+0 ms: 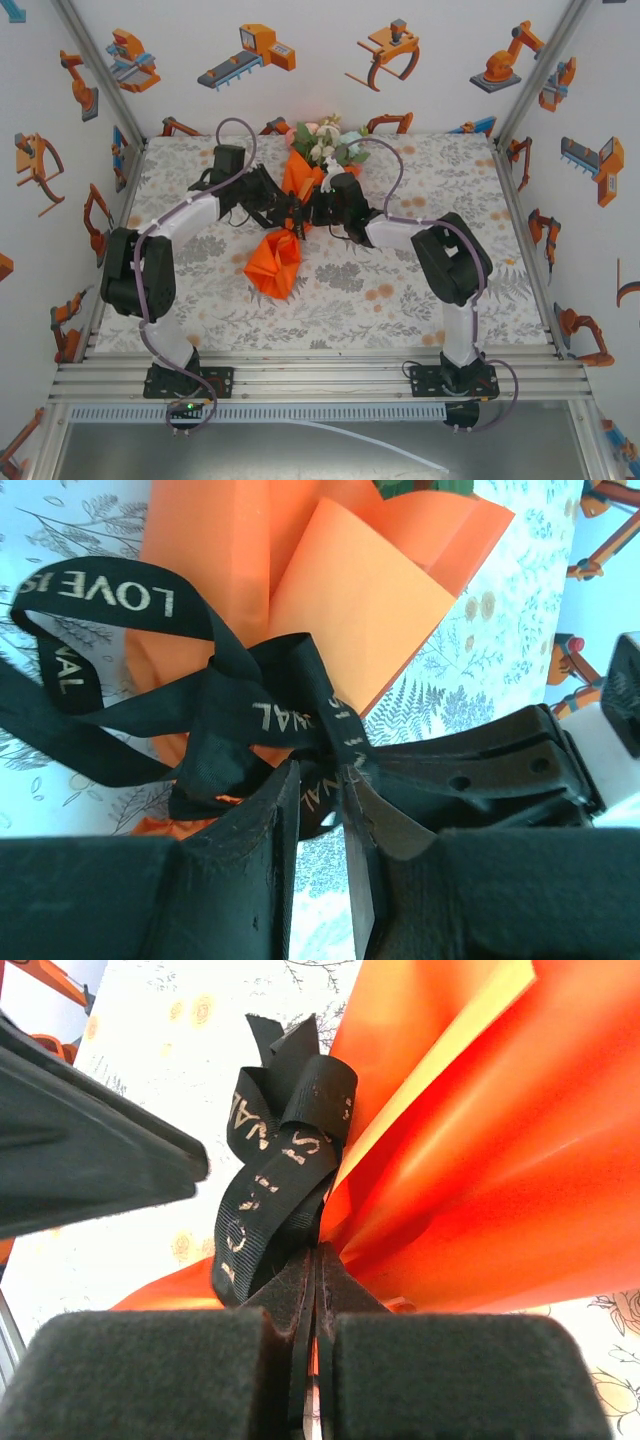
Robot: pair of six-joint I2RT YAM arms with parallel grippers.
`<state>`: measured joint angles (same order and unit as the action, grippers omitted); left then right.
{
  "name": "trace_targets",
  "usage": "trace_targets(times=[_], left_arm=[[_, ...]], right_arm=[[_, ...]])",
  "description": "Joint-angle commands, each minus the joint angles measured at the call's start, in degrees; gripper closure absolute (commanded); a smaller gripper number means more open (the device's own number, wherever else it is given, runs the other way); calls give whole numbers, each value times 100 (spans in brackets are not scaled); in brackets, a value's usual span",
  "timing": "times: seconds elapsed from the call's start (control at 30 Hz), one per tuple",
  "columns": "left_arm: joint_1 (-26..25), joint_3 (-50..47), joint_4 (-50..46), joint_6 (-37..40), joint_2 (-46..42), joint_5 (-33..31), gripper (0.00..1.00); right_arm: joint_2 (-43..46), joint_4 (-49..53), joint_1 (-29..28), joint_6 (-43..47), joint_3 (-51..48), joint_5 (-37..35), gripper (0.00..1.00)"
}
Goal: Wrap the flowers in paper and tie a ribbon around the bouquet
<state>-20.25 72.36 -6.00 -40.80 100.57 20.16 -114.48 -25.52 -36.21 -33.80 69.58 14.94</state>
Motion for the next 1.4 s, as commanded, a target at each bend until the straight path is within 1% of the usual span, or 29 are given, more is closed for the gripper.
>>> trace_targets(times=[0.0, 0.07, 0.13, 0.2, 0.27, 0.37, 0.4, 0.47, 0.6, 0.67, 1.03, 1.1, 1.27, 1.37], left_arm=[[-1, 88, -391, 324, -136, 175, 70], [-22, 146, -267, 325, -42, 683, 67], [-77, 239, -168, 268, 132, 1034, 64], [-149, 398, -349, 273, 314, 969, 62], [-202, 509, -517, 316, 472, 689, 61], [-233, 606, -470, 314, 758, 732, 60], [-226, 670, -518, 300, 871, 790, 62], [-220, 694, -589, 291, 968, 754, 71], [-192, 513, -684, 383, 850, 347, 91], [-154, 451, -703, 468, 787, 269, 99], [61, 273, -845, 840, 499, 101, 100], [95, 237, -803, 887, 455, 167, 100], [116, 200, -777, 986, 426, 280, 100], [112, 191, -816, 1002, 411, 184, 100]], right_arm=[[261, 256, -49, 253, 72, -16, 98], [251, 359, -70, 300, 141, -26, 98], [244, 398, -95, 331, 177, -26, 98], [225, 407, -114, 350, 204, -26, 98], [224, 412, -124, 351, 214, -17, 98], [241, 390, -141, 364, 214, 34, 98], [242, 389, -149, 368, 214, 42, 98], [266, 421, -150, 374, 205, -5, 98], [350, 460, -150, 399, 157, -113, 98], [373, 484, -144, 405, 126, -138, 98], [641, 614, -97, 475, -165, -599, 100], [695, 653, -75, 488, -222, -684, 100], [869, 711, -49, 525, -315, -728, 100], [1057, 836, -45, 573, -385, -759, 100]])
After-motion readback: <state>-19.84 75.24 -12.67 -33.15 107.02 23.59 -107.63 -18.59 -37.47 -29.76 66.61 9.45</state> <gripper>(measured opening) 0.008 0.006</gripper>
